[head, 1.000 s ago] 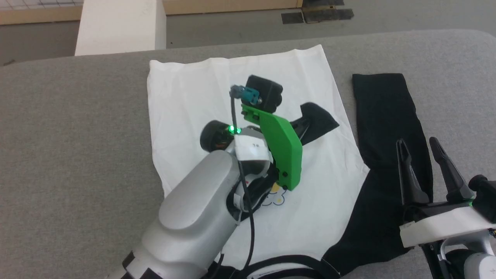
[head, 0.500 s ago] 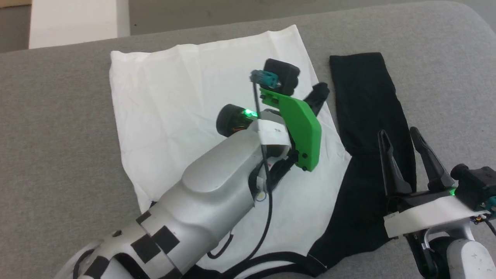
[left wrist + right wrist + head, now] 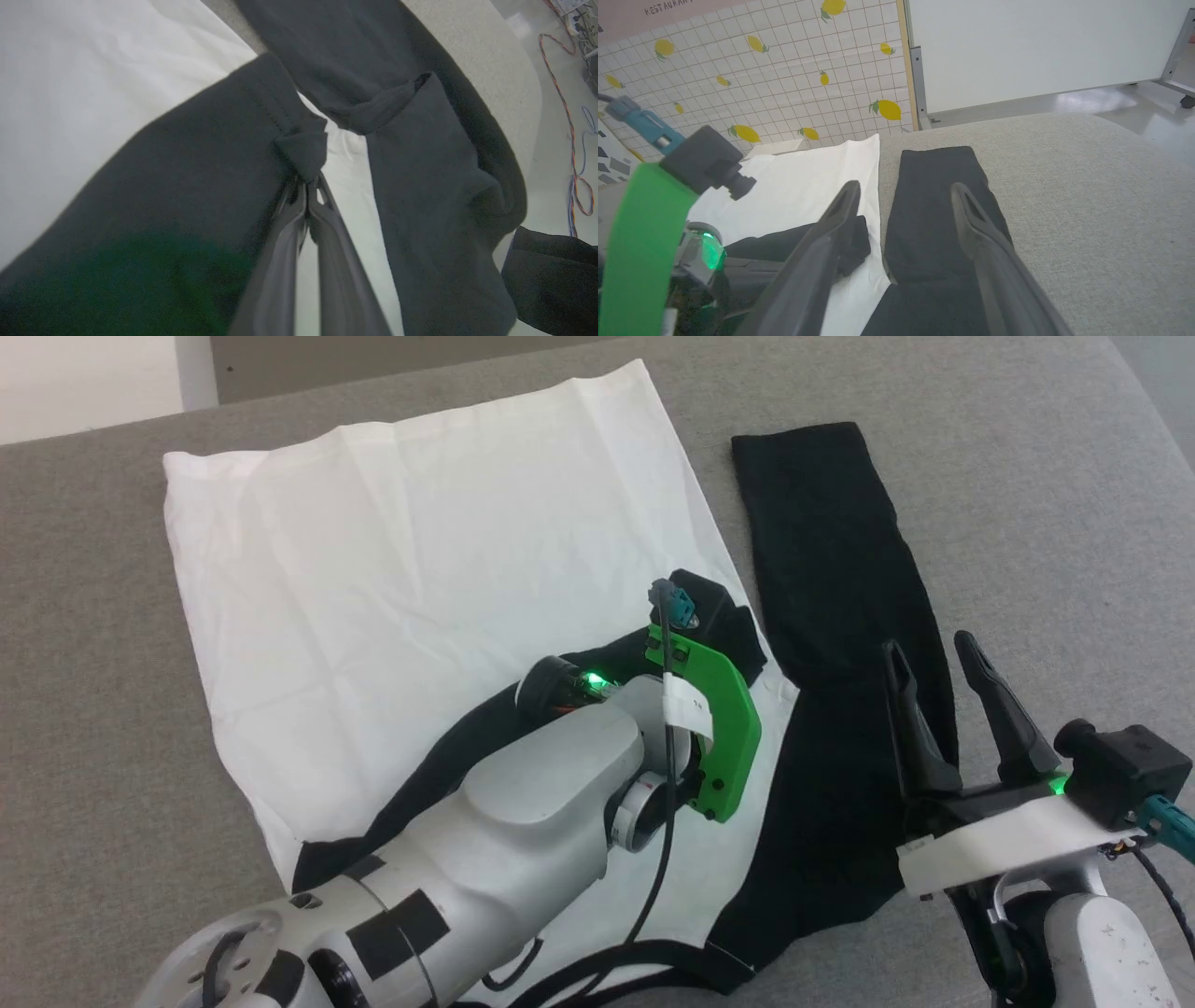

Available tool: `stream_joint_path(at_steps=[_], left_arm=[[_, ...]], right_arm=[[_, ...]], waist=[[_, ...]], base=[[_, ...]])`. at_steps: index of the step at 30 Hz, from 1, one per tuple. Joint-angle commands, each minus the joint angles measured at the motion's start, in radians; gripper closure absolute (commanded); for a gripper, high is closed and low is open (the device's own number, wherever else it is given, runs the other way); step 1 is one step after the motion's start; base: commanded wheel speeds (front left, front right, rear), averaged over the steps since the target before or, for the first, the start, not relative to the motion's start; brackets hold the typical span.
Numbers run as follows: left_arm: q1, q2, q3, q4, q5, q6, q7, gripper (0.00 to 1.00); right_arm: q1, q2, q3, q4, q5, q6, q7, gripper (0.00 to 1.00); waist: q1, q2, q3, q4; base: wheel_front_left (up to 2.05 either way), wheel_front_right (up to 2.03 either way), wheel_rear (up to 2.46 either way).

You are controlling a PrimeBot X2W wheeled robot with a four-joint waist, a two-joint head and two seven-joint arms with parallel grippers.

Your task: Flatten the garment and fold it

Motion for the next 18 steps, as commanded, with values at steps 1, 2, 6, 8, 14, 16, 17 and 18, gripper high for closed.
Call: stream_joint_path(at_steps=[1, 2, 6, 8, 14, 16, 17, 18], left_arm=[[0.003, -0.001, -0.007, 0.001, -0.023, -0.011, 0.004, 0.24], [0.005, -0.001, -0.011, 0.000, -0.031, -0.014, 0.004, 0.00], [-0.005, -0.001, -0.021, -0.014, -0.065, -0.020, -0.012, 0.00], [-0.018, -0.001, -0.010, -0.028, -0.089, -0.024, -0.048, 0.00], [-0.062, -0.001, 0.054, -0.057, -0.112, -0.032, -0.243, 0.00], [-0.067, 0.000, 0.087, -0.050, -0.098, -0.027, -0.335, 0.00], [-0.068, 0.007, 0.097, -0.048, -0.086, -0.027, -0.374, 0.00], [-0.066, 0.023, 0.111, -0.047, -0.072, -0.023, -0.425, 0.00]], right_arm=[[-0.015, 0.002, 0.004, 0.007, 0.008, -0.002, -0.011, 0.00], [-0.016, 0.002, 0.004, 0.010, 0.008, -0.002, -0.012, 0.00], [-0.016, 0.002, -0.006, 0.016, 0.001, -0.002, -0.009, 0.00], [-0.013, 0.002, -0.015, 0.015, -0.008, -0.002, -0.004, 0.00], [0.009, -0.003, -0.061, -0.006, -0.032, -0.002, 0.016, 0.00], [0.016, -0.006, -0.076, -0.015, -0.038, -0.002, 0.025, 0.00], [0.019, -0.007, -0.083, -0.018, -0.040, -0.002, 0.029, 0.00], [0.021, -0.009, -0.091, -0.022, -0.044, -0.002, 0.035, 0.00]], waist=[[0.0001, 0.0073, 0.003, -0.008], [0.0001, 0.0073, 0.001, -0.009], [0.0001, 0.0073, -0.016, 0.006], [0.0001, 0.0073, -0.029, 0.022], [0.0001, 0.0073, -0.082, 0.093], [0.0001, 0.0073, -0.098, 0.117], [0.0001, 0.0073, -0.105, 0.128], [0.0001, 0.0073, -0.114, 0.140]], base=[[0.00, 0.00, 0.00], [0.00, 0.00, 0.00], [0.00, 0.00, 0.00], [0.00, 0.00, 0.00], [0.00, 0.00, 0.00], [0.00, 0.00, 0.00], [0.00, 0.00, 0.00], [0.00, 0.00, 0.00]])
